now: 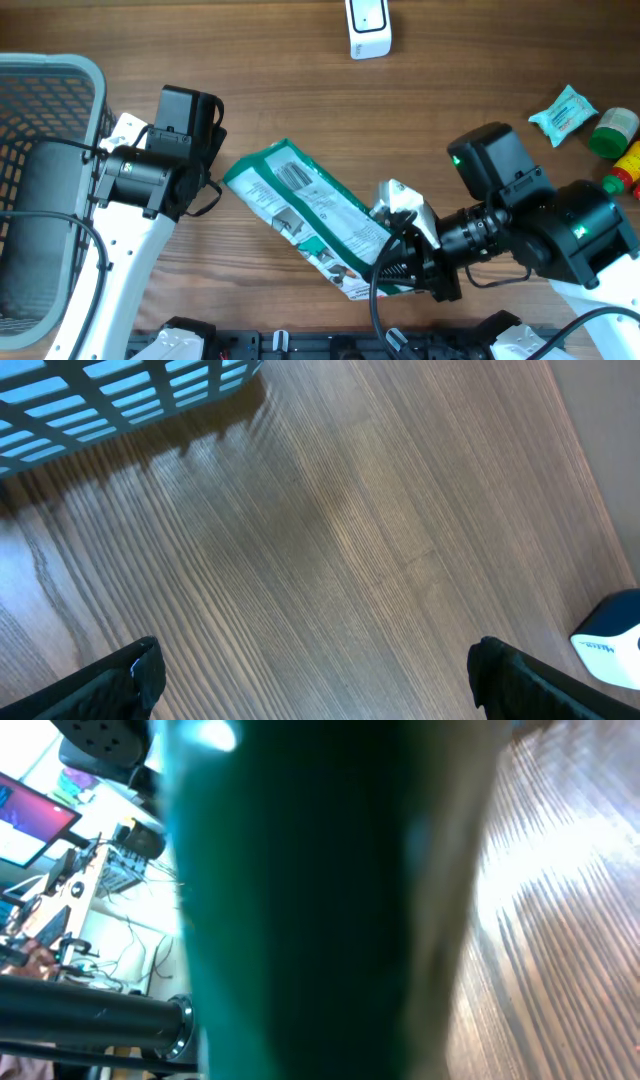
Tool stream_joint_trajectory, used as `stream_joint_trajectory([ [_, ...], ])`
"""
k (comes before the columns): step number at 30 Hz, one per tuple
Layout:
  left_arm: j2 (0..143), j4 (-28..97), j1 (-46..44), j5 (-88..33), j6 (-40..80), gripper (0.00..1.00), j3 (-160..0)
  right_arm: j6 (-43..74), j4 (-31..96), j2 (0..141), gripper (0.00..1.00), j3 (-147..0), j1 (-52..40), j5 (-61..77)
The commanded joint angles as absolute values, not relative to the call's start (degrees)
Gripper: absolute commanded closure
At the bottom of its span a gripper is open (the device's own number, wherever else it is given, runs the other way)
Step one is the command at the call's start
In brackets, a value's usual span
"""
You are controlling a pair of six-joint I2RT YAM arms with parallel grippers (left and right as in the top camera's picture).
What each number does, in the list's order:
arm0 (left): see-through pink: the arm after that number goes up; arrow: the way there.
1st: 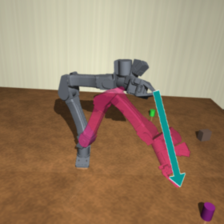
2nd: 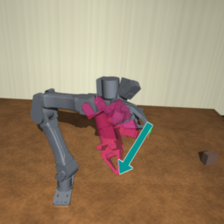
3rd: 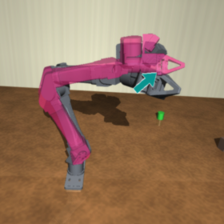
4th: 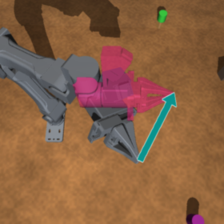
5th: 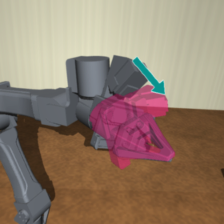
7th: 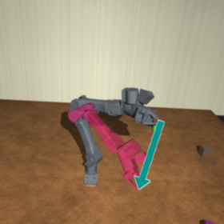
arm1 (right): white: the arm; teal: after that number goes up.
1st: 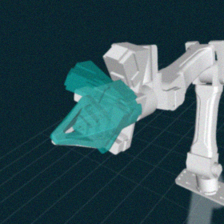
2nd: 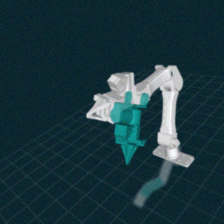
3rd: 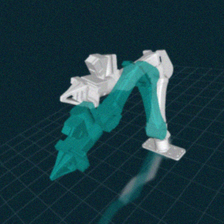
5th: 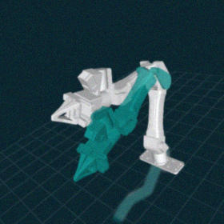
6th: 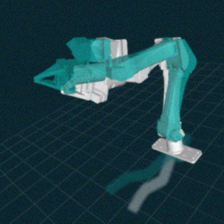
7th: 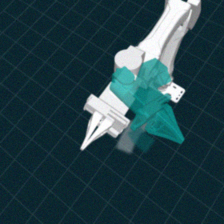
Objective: Scan the item barcode
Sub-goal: 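Rotate the gloves pack with the right gripper and raise it toward the scanner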
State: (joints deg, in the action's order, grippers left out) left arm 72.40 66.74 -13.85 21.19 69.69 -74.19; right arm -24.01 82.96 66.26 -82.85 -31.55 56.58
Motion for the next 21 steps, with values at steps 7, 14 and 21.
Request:
stream_joint_trajectory([
  [7,71.68,66.94,-13.61,22.76,69.21,0.0,-74.13,-5.28,72.84,66.22,0.95,-82.91,-31.53,60.95],
  [14,71.68,66.94,-13.61,22.76,69.21,0.0,-74.13,13.45,67.09,66.08,0.95,-82.91,-31.53,62.81],
  [21,71.68,66.94,-13.61,22.76,69.21,0.0,-74.13,14.79,74.63,66.22,0.95,-82.78,-31.53,19.59],
])
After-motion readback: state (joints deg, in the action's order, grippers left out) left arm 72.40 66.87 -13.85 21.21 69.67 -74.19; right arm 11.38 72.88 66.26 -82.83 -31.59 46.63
